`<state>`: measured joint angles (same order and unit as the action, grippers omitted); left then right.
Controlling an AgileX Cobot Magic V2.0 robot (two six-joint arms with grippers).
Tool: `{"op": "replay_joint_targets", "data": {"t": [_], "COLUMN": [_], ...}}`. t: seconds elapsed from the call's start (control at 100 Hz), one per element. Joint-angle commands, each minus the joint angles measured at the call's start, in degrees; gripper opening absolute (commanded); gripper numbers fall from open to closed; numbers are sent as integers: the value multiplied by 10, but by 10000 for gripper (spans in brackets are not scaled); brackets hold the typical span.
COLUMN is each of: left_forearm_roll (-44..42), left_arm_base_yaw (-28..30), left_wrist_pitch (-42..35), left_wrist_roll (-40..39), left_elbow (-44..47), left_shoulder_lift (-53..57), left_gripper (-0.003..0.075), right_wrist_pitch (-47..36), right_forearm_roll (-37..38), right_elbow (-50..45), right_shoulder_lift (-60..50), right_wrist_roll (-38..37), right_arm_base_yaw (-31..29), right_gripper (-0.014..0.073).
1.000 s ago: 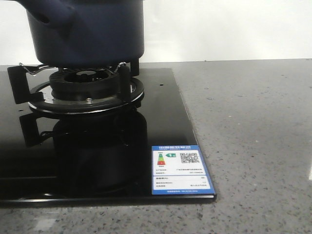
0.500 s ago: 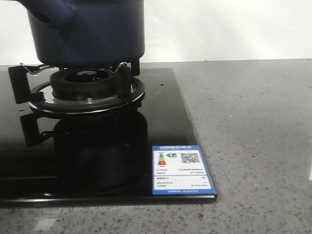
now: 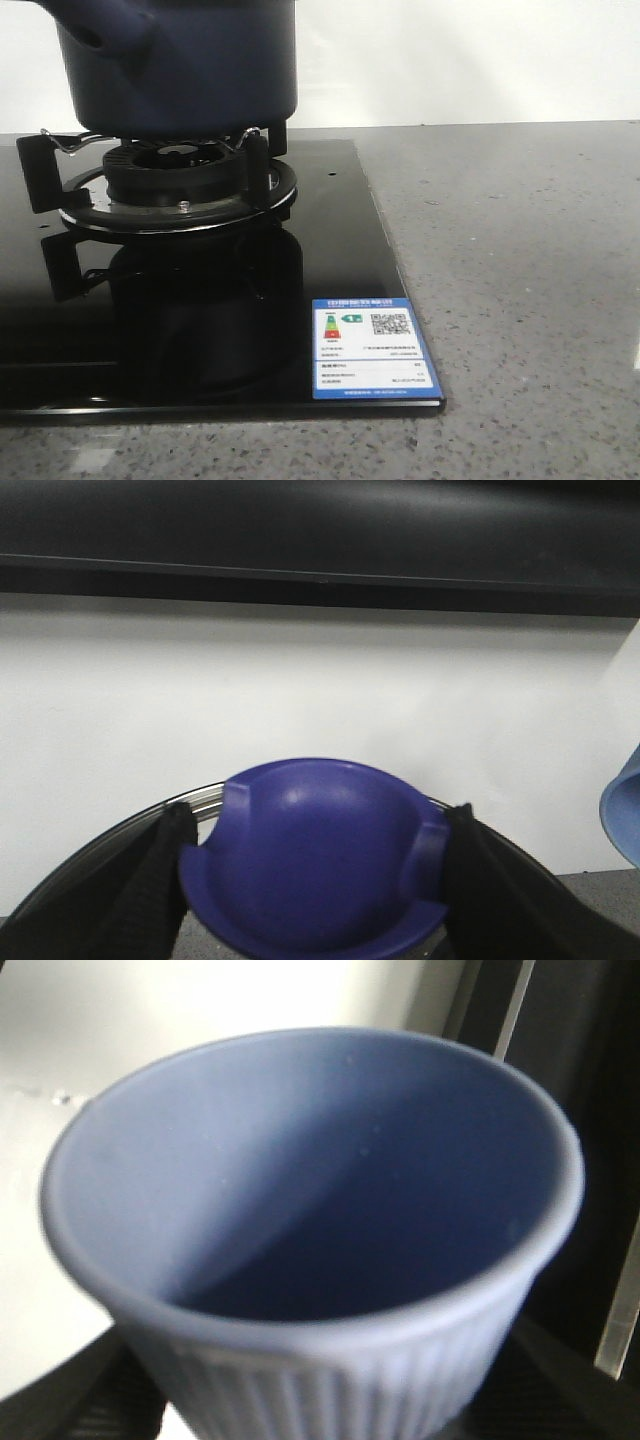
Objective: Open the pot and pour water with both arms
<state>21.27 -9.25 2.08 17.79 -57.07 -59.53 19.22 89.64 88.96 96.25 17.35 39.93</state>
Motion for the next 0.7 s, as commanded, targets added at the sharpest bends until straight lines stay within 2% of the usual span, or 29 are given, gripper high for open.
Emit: {"op": "replay_joint_targets", "data": {"t": [0.0,0.15,0.31,0.44,0.59,0.69], "left_forearm_roll": [-1,-1,-1,-1,-1,-1], "left_arm_base_yaw": [1,1,1,1,1,1], "left_wrist_pitch": [-56,-56,-56,-56,-56,-56], "left_wrist_roll": [0,0,0,0,0,0], "left_elbow": [-22,-22,-22,-22,-22,-22], "left_shoulder_lift": [16,16,16,16,16,16], "left_gripper": [377,377,377,377,377,377], "right_wrist_pitch": [2,5,12,39,112,165], "right_forearm_roll": [17,-27,-31,-37,-39,-76], "right_elbow": [22,22,22,22,22,22], "right_shoulder_lift": [-26,-26,-32,-50,-85,-116], "right_wrist_roll": [1,-57,-151,-262,-409,-506], "right_arm_base_yaw": [1,1,1,1,-2,-18], "right_gripper": [318,318,318,318,318,318]}}
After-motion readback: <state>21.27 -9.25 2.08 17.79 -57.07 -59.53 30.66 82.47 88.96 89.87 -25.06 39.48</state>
